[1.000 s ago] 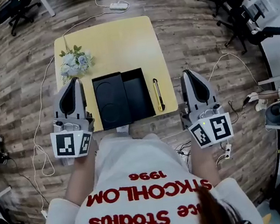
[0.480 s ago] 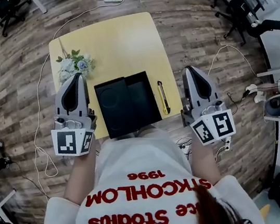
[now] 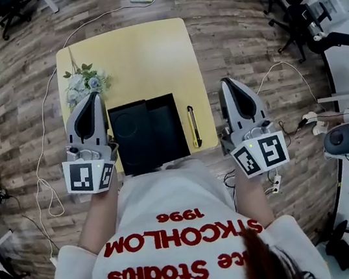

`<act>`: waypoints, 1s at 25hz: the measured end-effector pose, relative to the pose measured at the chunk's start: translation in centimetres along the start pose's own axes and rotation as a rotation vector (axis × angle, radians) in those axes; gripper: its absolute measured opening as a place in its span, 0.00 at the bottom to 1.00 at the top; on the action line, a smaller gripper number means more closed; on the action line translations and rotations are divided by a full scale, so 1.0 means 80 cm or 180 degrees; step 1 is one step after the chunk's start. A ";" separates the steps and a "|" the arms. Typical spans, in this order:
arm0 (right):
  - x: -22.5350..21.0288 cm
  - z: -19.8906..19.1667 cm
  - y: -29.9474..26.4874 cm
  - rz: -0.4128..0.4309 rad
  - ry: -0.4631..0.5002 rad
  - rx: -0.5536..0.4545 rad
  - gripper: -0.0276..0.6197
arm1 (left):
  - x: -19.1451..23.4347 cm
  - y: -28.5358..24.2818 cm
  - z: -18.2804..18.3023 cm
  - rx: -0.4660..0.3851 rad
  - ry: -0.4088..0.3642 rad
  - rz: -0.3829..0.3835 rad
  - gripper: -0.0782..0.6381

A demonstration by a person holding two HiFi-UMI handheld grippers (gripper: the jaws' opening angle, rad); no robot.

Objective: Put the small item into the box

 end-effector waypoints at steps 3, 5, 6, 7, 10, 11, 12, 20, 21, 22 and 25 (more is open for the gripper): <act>-0.005 -0.006 -0.002 -0.0010 -0.0041 0.0022 0.05 | -0.005 -0.004 -0.005 0.0018 -0.0004 -0.0007 0.12; -0.009 -0.016 -0.003 -0.0032 -0.0065 0.0082 0.05 | -0.006 -0.005 -0.012 0.0048 0.0000 -0.0004 0.12; -0.011 -0.022 -0.004 -0.0047 -0.0083 0.0124 0.05 | -0.006 -0.006 -0.016 0.0066 0.0002 -0.0004 0.12; -0.014 -0.030 -0.004 -0.0061 -0.0106 0.0170 0.05 | -0.006 -0.005 -0.020 0.0081 0.0003 -0.0005 0.12; -0.018 -0.062 -0.005 -0.0097 -0.0199 0.0350 0.05 | -0.001 0.001 -0.036 0.0112 -0.0001 0.0002 0.12; -0.018 -0.075 -0.004 -0.0113 -0.0226 0.0433 0.05 | 0.001 0.004 -0.043 0.0143 0.0010 0.0003 0.12; -0.018 -0.087 -0.002 -0.0133 -0.0249 0.0529 0.05 | 0.001 0.007 -0.049 0.0183 0.0024 0.0001 0.12; -0.027 -0.189 0.012 -0.0248 -0.0522 0.1248 0.06 | -0.005 0.015 -0.092 0.0537 0.0111 -0.0044 0.12; -0.027 -0.206 0.014 -0.0246 -0.0575 0.1335 0.08 | -0.006 0.018 -0.096 0.0572 0.0125 -0.0053 0.12; -0.027 -0.224 0.017 -0.0248 -0.0635 0.1434 0.12 | -0.006 0.020 -0.100 0.0604 0.0140 -0.0060 0.12; -0.026 -0.275 0.025 -0.0297 -0.0682 0.1786 0.19 | -0.008 0.026 -0.107 0.0690 0.0172 -0.0088 0.12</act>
Point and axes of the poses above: the fingertips, and each gripper's own axes: y backward along the fingers, x to its left, z out of its top, the point moved 9 cm from there along y, backward along the fingers, and after that the axes turned 10 degrees about -x, right-handed, at the moved point
